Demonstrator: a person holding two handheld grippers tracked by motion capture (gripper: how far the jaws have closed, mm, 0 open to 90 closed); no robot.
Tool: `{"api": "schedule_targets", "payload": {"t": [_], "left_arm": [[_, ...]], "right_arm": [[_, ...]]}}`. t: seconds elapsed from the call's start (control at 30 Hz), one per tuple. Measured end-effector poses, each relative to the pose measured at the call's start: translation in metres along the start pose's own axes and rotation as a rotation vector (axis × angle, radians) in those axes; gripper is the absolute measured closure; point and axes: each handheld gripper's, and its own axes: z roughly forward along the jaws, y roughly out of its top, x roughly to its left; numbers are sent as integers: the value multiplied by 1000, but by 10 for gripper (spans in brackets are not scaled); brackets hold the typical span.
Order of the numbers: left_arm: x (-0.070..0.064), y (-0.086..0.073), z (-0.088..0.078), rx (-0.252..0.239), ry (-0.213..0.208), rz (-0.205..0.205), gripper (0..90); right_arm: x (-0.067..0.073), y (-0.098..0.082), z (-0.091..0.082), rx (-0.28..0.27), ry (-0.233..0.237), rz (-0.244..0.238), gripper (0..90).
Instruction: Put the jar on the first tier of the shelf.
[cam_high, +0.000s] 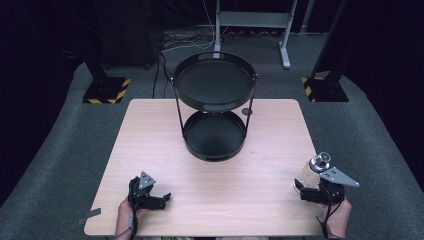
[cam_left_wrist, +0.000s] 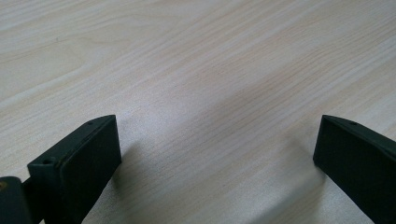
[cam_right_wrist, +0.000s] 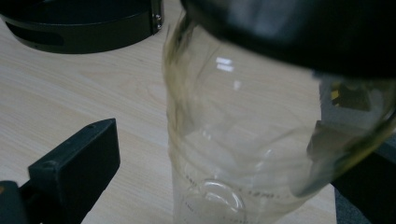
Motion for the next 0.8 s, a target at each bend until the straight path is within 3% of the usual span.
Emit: {"api": "schedule_targets", "payload": {"t": [0.77, 0.8], "left_arm": [[0, 0, 0, 0, 0, 0, 4], [0, 0, 0, 0, 0, 0, 4]], "right_arm": [[-4, 17, 1, -60, 1, 19, 0], [-4, 17, 1, -63, -3, 18, 29]]}}
